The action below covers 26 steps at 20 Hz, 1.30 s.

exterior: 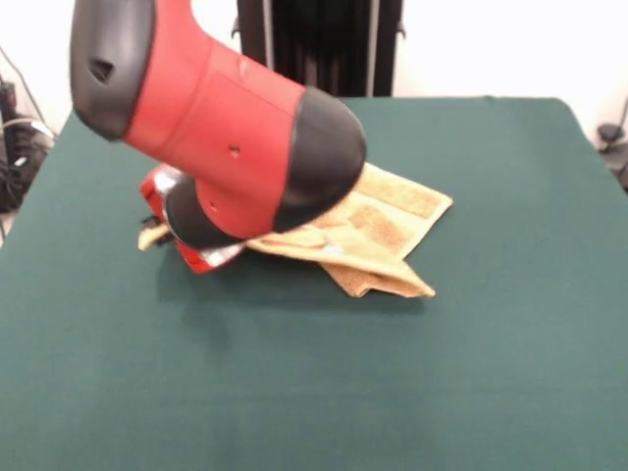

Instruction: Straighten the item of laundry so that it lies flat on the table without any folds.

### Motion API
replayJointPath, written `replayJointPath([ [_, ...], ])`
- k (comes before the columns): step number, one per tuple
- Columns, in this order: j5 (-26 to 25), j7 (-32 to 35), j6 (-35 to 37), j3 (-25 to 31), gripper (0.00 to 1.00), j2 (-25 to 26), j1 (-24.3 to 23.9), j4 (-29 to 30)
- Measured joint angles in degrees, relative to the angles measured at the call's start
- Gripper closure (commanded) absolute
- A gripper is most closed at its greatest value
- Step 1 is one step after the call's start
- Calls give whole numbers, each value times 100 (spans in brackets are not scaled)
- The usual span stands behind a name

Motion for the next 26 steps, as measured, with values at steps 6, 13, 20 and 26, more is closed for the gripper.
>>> replayJointPath([
  [6, -298, -1, -40, 0, 100, -105, -219, -7],
  [13, -538, -5, -274, 1, 100, 15, -451, -62],
  [20, -618, -18, -503, 2, 100, 55, -449, -61],
  [26, -618, -18, -503, 2, 100, -83, -404, 0],
])
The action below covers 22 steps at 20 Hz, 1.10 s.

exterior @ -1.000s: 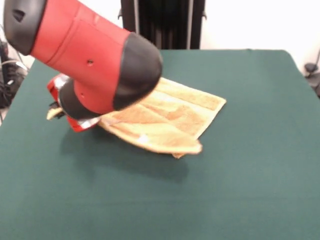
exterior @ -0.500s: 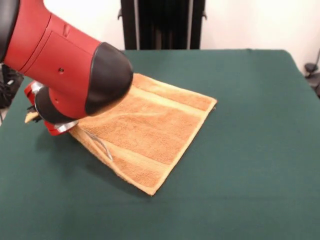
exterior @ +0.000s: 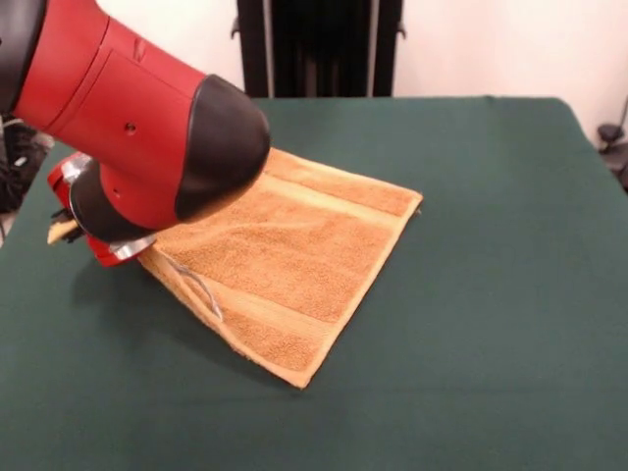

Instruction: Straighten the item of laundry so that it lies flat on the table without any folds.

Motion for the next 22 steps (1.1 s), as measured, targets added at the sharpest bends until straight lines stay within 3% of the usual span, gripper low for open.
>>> replayJointPath([
  [1, -1, -1, -1, -2, 0, -102, 5, 30],
  [13, -110, -1, -416, -2, 0, -266, -3, 26],
  [14, -120, -1, -464, -2, 100, -268, -3, 26],
  [22, -164, -1, -840, -1, 100, -267, -5, 22],
])
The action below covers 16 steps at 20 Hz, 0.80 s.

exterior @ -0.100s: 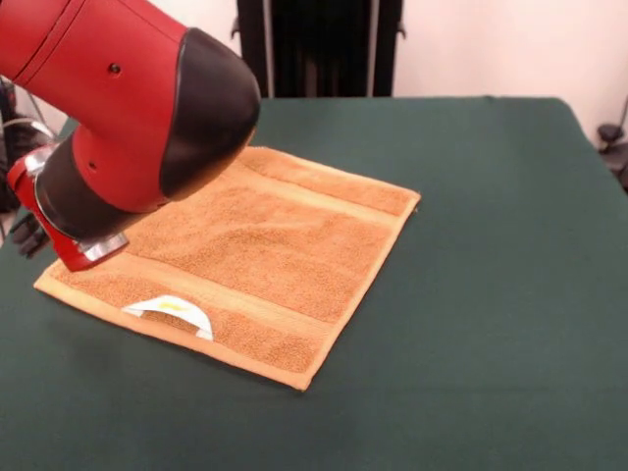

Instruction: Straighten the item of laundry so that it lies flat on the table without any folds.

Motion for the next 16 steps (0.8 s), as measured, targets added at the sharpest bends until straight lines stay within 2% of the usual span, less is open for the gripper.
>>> replayJointPath([
  [5, -1, -90, -18, 1, 100, -42, 1, 14],
  [8, 0, -326, -18, 15, 100, -248, -1, 116],
  [12, 114, -870, -18, 124, 100, -830, -54, 318],
  [16, 533, -1575, 4, 440, 100, -1509, -272, 349],
])
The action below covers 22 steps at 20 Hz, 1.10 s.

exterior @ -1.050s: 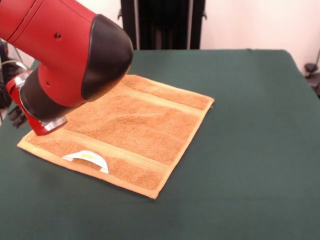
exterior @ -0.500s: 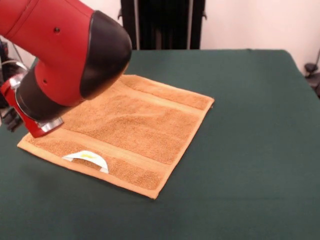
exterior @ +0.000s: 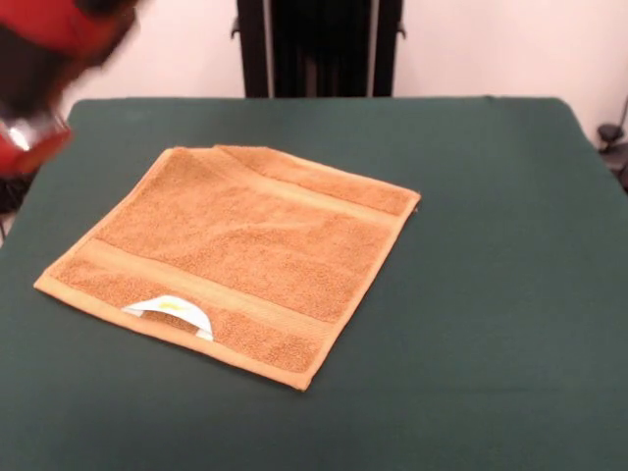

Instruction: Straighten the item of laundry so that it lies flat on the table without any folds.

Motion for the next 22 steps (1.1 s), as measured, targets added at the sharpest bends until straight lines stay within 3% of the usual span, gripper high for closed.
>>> replayJointPath([
  [6, 745, -749, 36, 461, 100, -832, -387, 35],
  [11, 1469, -995, 36, 919, 100, -1424, -692, 269],
  [19, 2313, -1011, -52, 1628, 100, -1892, -1059, 974],
  [22, 2380, -1015, -231, 1815, 100, -1990, -1159, 1300],
])
